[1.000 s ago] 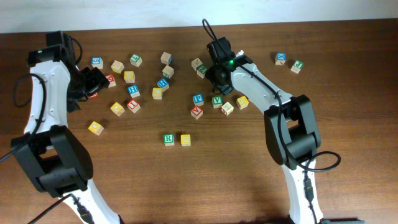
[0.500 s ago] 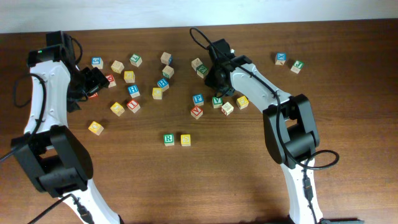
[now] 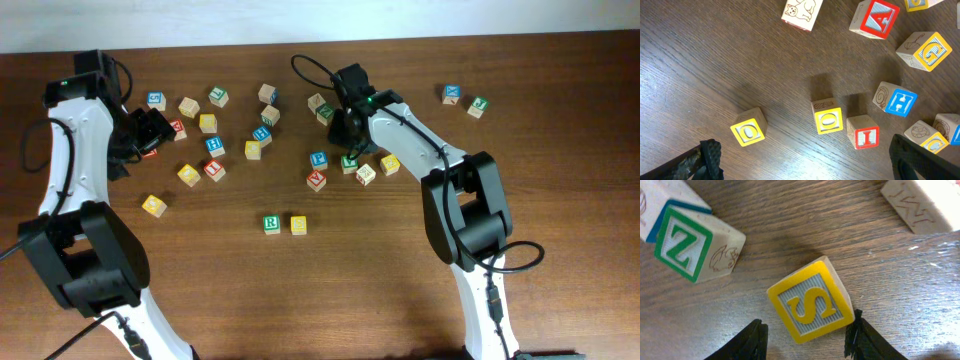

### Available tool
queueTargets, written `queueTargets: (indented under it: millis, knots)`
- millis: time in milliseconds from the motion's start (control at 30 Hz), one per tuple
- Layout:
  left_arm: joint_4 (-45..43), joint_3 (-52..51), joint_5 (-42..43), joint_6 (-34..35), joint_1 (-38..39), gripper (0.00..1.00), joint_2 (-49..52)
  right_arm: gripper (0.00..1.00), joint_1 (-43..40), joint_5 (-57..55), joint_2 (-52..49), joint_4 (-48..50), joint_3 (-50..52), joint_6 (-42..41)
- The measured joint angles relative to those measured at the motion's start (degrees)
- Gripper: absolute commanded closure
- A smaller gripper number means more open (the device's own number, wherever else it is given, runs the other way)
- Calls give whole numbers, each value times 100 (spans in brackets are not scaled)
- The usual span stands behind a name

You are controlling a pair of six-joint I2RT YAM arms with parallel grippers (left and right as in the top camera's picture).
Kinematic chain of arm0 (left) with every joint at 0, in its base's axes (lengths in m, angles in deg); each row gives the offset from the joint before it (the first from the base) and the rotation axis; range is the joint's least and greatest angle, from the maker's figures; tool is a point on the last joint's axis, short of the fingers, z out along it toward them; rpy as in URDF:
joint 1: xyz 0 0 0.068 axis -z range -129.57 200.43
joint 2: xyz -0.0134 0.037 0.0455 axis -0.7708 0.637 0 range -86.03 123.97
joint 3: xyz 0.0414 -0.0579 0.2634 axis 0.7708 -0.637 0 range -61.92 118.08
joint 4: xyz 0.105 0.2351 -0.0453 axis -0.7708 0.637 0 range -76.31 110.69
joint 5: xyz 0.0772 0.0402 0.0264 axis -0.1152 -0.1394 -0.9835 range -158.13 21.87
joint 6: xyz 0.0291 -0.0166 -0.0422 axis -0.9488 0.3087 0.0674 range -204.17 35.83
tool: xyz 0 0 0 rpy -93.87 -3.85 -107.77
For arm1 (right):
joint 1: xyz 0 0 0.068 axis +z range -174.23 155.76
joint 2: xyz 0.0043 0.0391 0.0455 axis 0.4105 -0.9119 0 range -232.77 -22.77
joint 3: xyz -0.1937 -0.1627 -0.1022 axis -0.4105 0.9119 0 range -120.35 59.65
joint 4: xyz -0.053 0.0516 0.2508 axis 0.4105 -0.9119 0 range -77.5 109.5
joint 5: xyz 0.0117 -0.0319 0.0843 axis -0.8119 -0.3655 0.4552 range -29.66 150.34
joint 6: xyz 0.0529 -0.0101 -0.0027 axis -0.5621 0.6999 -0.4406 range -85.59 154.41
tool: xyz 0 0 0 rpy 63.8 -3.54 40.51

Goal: Spell out RSS
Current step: 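Carry the S block and place it right of the first S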

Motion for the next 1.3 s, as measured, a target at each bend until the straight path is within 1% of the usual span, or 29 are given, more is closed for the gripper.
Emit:
queueTargets:
  millis: [33, 67, 100, 200, 267, 333, 400, 433, 467, 533, 567, 667, 733, 833, 900, 1067, 1100, 1200, 1300]
  knots:
    - [0, 0, 0, 2, 0, 1, 0, 50, 0, -39, 0, 103, 2, -190]
    - [0, 0, 0, 0, 0, 1, 0, 47, 0, -57, 0, 225, 2, -400]
    - [0, 0, 0, 0, 0, 1, 0, 41, 0, -63, 0, 236, 0, -577]
    - [-2, 0, 0, 2, 0, 1, 0, 41, 0, -94, 0, 302, 2, -1690]
    - [0, 0, 0, 0, 0, 1, 0, 41, 0, -195, 0, 302, 2, -2166]
    - [0, 0, 0, 0, 0, 1, 0, 42, 0, -369, 0, 304, 2, -2542]
    - [0, 0, 0, 0, 0, 1, 0, 46, 0, -621, 0, 302, 0, -2900]
    - [0, 0, 0, 0, 0, 1, 0, 47, 0, -780, 0, 304, 0, -3058]
    - [0, 0, 0, 0, 0, 1, 0, 47, 0, -881, 0, 365, 0, -3180]
    - [0, 0, 0, 0, 0, 1, 0, 54, 0, -935, 0, 400, 2, -3279]
    - [-2, 0, 0, 0, 0, 1, 0, 55, 0, -949, 0, 341, 0, -3316]
    - [0, 0, 0, 0, 0, 1, 0, 56, 0, -925, 0, 284, 0, -3340]
    - [0, 0, 0, 0, 0, 1, 0, 64, 0, -824, 0, 275, 0, -3346]
    - [0, 0, 0, 0, 0, 1, 0, 66, 0, -704, 0, 271, 0, -3394]
    - [0, 0, 0, 0, 0, 1, 0, 72, 0, -632, 0, 199, 0, -3403]
    - [0, 0, 0, 0, 0, 1, 0, 73, 0, -568, -35, 125, 0, -2680]
    - [0, 0, 0, 0, 0, 1, 0, 76, 0, -568, -35, 120, 0, -2474]
    - [0, 0, 0, 0, 0, 1, 0, 76, 0, -568, -35, 92, 0, -1766]
    - [0, 0, 0, 0, 0, 1, 0, 76, 0, -568, 42, -101, 2, -1285]
